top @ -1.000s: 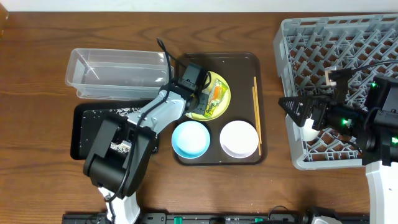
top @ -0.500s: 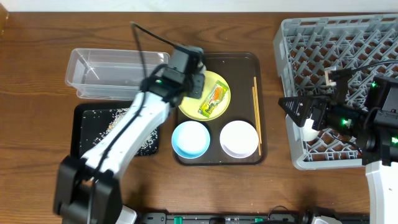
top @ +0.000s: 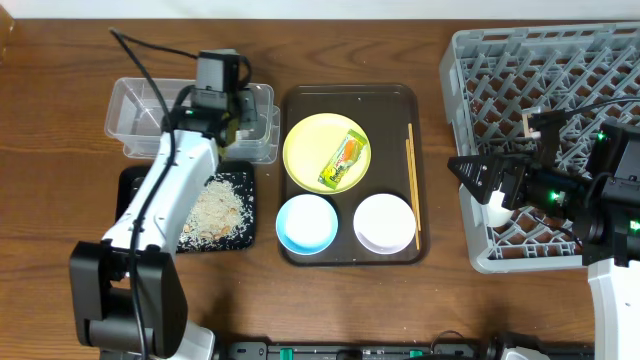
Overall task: Sort waste into correct bins and load items into the dishwasher rack
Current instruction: 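Pick the white tissue from the yellow plate, drop into clear bin, then pick the green snack wrapper from the yellow plate into clear bin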
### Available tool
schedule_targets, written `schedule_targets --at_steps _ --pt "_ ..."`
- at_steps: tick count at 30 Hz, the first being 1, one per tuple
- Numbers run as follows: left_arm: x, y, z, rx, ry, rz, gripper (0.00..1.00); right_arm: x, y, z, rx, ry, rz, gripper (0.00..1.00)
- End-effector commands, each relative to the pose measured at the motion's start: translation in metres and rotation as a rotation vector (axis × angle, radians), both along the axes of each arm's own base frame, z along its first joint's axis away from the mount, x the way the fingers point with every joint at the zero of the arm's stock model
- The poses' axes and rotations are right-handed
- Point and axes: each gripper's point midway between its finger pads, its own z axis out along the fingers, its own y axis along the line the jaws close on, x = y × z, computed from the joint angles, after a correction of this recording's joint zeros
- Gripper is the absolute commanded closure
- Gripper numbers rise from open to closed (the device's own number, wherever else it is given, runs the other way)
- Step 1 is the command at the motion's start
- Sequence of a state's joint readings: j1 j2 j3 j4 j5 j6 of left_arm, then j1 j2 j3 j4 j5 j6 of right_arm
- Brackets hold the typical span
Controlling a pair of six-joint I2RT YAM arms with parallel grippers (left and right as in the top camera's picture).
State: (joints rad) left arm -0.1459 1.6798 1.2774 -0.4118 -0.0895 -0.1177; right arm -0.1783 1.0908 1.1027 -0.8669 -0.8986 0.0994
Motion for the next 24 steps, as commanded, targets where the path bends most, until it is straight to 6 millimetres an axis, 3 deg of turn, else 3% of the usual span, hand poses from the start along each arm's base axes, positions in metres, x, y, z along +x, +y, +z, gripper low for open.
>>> schedule_targets --at_steps 1,4,6,11,17,20,24 --pt "-0.004 -0.029 0.027 -0.065 -0.036 -0.113 0.37 -0.001 0.001 0.008 0.012 -0.016 0.002 0.04" --pt "-0.024 -0.067 0.039 -0.131 -0.018 -0.226 0.36 -0.001 0.001 0.008 0.012 -0.015 0.002 0.04" --pt "-0.041 -0.097 0.036 -0.149 0.021 -0.308 0.36 -0.001 0.001 0.008 0.012 -0.012 0.002 0.04" --pt "-0.068 -0.149 -0.003 -0.113 0.126 -0.448 0.36 -0.001 0.001 0.008 0.013 -0.012 0.002 0.04" --pt "-0.076 -0.181 -0.069 -0.108 0.259 -0.518 0.36 -0.001 0.001 0.008 0.013 -0.012 0.003 0.04" --pt "-0.077 -0.185 -0.101 -0.082 0.313 -0.532 0.36 -0.001 0.001 0.008 0.012 -0.012 0.003 0.04" --pt "-0.080 -0.186 -0.126 -0.084 0.369 -0.534 0.39 -0.001 0.001 0.008 0.012 -0.012 0.003 0.04"
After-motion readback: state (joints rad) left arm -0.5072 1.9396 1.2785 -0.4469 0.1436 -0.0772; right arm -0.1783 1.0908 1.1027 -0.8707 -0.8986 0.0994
